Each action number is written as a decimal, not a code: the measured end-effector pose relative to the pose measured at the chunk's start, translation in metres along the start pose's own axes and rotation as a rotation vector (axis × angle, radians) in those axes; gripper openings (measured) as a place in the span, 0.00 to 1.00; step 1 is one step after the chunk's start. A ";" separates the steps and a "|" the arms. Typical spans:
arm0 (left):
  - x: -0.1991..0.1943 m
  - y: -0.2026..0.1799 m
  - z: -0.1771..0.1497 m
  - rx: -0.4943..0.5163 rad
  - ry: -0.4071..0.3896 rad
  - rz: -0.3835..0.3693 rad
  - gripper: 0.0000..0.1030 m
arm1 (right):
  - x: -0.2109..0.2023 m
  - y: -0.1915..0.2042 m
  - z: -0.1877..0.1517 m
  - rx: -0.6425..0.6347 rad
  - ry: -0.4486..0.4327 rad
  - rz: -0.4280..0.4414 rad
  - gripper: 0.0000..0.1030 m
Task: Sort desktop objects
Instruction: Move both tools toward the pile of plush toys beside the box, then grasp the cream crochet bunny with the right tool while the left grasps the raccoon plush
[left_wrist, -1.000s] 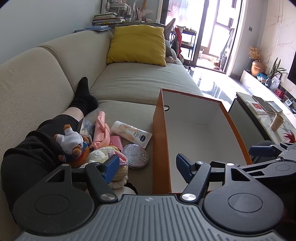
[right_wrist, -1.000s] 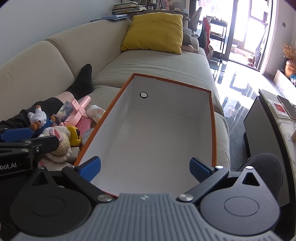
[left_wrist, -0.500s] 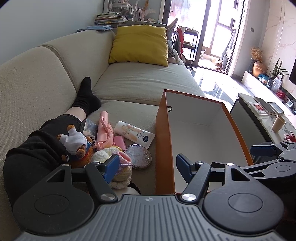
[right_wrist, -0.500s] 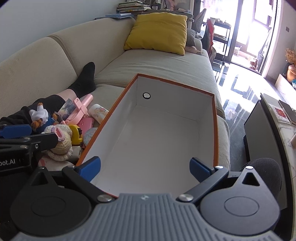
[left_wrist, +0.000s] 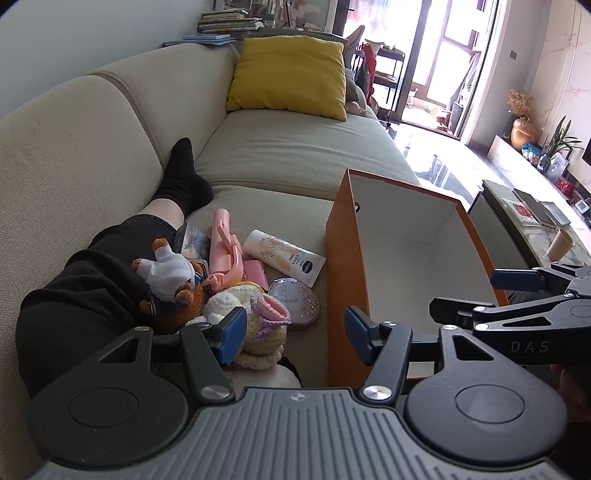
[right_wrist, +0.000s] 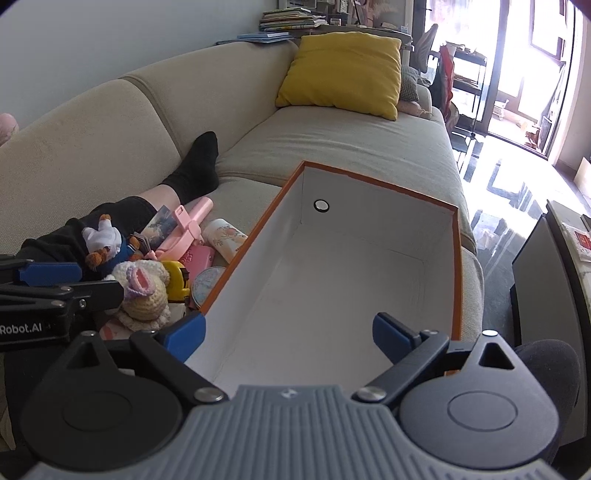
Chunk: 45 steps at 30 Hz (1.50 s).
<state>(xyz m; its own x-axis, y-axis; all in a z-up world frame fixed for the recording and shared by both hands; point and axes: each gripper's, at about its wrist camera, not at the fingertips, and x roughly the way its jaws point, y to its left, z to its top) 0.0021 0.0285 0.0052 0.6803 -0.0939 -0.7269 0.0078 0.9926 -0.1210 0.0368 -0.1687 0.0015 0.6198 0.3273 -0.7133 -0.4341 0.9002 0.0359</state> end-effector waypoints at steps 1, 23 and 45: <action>0.000 0.004 0.001 -0.007 0.008 -0.001 0.62 | 0.001 0.002 0.003 -0.011 -0.002 0.019 0.80; 0.005 0.080 0.003 -0.079 0.119 0.060 0.42 | 0.072 0.109 0.049 -0.282 0.218 0.365 0.55; 0.098 0.115 0.045 -0.142 0.222 0.065 0.60 | 0.179 0.144 0.069 -0.340 0.578 0.550 0.66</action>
<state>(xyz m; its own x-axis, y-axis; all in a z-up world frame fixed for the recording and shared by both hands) 0.1020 0.1372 -0.0495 0.4982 -0.0607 -0.8649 -0.1439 0.9779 -0.1515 0.1300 0.0391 -0.0730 -0.1253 0.4104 -0.9033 -0.8036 0.4919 0.3350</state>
